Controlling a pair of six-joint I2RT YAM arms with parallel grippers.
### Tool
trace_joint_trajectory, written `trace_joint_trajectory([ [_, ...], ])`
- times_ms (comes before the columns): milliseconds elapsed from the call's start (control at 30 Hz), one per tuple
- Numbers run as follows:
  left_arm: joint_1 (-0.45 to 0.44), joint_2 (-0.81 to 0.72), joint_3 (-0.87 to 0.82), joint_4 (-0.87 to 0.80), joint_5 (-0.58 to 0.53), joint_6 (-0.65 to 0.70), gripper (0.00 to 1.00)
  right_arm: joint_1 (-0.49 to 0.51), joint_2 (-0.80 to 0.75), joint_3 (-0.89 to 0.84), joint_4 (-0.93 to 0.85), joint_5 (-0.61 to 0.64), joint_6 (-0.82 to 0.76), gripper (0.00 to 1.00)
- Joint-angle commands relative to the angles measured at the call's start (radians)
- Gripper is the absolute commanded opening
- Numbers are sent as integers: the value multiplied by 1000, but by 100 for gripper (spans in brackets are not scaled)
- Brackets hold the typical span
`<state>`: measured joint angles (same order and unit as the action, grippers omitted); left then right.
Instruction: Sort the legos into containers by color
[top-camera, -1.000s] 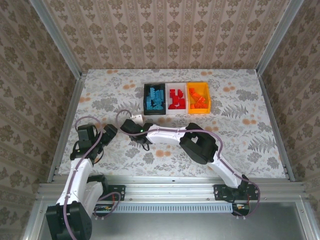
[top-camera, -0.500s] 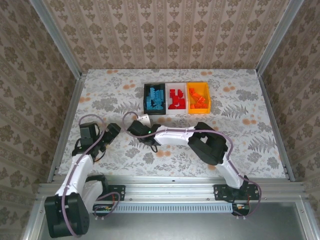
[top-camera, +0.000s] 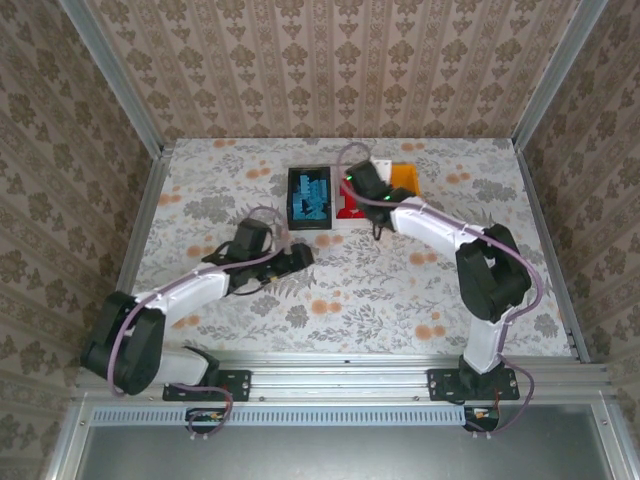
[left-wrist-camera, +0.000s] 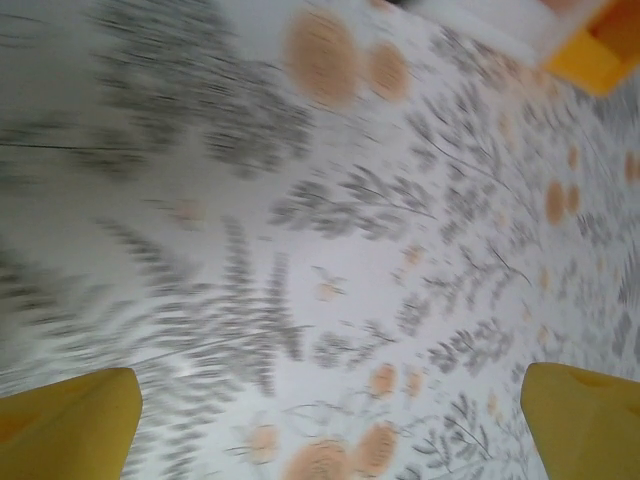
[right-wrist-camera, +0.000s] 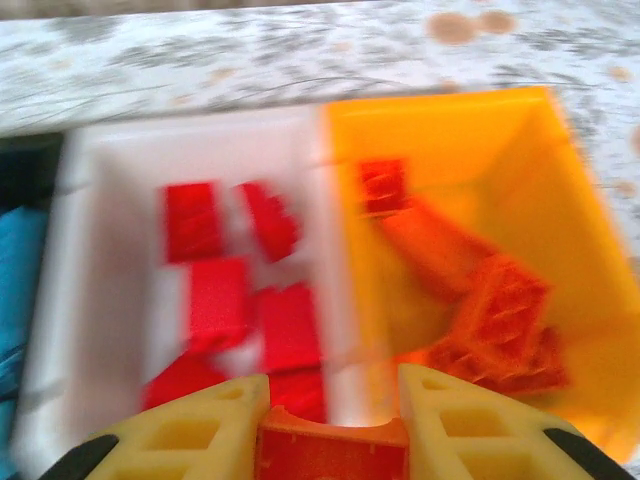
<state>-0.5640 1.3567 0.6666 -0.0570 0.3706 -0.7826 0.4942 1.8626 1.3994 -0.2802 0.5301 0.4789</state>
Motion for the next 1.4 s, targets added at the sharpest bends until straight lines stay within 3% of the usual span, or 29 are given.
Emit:
trace_joint_trajectory([
  [0,-73,48,64,30,-13,49,99,-80,79,67,-40,-92,-46,34],
  [233,-112,122,134,31,-7,62,99,-156,191,195,-102,-142,-55,36],
  [333,-112,118,151,18,-9,75,99,-163,197,228,-125,-153,-67,52],
  [600,-107,35,192,-59,-62,161,100,-149,-13,115,-73,-116,-70,66],
  [700,-97,-60,213,-143,-166,225,100,-112,-199,-37,41,-109,-79,71],
  [800,-100,-202,227,-225,-350,319,100,-39,-434,-243,209,-111,-134,79],
  [867,-110,-299,217,-243,-533,340,100,32,-584,-362,317,-79,-204,99],
  [967,-127,-424,106,-126,-779,247,100,100,-762,-495,385,-63,-226,100],
  [1067,-129,-464,-46,131,-812,295,100,101,-897,-559,391,-102,-95,100],
  [1133,-127,-447,-56,133,-888,311,100,101,-936,-630,480,-36,-107,100],
  [1200,-117,-419,-57,128,-999,336,100,97,-942,-648,442,109,-103,100],
  [1267,-77,-407,-97,240,-979,484,100,76,-939,-659,397,204,-110,100],
  [1367,63,-418,-163,427,-812,703,100,9,-937,-748,509,198,-160,100],
])
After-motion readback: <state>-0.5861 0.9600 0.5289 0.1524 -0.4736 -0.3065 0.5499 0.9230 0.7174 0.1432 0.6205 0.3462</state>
